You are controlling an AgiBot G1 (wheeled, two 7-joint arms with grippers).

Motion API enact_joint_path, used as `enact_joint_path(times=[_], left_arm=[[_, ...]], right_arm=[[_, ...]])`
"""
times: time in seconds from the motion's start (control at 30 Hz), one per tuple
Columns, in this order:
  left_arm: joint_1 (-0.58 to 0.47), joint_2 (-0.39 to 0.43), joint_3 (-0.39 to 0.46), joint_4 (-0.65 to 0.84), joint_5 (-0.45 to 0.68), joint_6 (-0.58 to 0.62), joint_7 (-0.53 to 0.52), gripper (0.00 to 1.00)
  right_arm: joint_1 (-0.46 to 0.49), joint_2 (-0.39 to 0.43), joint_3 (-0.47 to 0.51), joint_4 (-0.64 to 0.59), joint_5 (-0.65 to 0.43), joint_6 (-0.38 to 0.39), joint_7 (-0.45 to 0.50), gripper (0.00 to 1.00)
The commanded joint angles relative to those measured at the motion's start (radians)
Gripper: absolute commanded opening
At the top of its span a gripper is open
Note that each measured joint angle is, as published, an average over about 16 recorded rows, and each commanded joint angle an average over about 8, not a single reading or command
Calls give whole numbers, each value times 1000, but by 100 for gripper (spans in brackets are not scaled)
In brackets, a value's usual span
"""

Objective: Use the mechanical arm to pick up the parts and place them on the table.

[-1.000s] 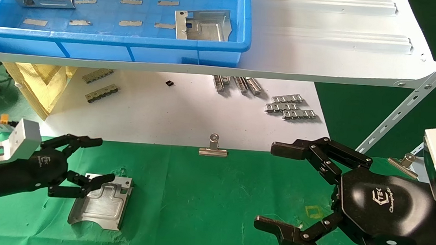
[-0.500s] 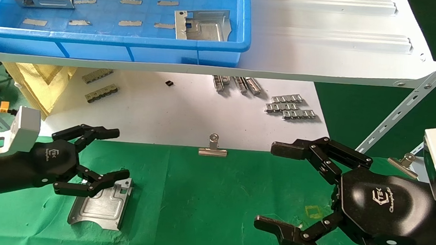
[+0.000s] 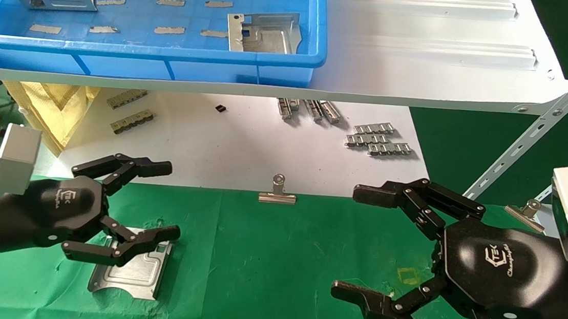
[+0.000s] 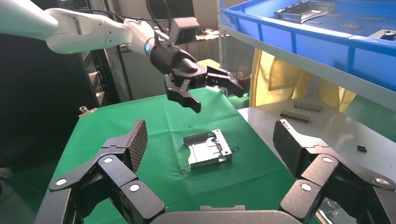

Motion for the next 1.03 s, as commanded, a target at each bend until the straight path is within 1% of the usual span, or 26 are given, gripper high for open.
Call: enact_joint_path(times=[0.03,0.7,0.87,1.03], left_arm=[[14,-8,-19,-44,-1,-3,-25,100],[148,-84,-212,-481,-8,-35,-276,100],[173,-97,-248,-562,-9,-40,-319,100],[183,-103,-263,-593,-10,-41,-331,100]], right_arm=[[0,0,0,0,0,0,0,100],[0,0,0,0,0,0,0,100],[0,0,0,0,0,0,0,100],[0,0,0,0,0,0,0,100]])
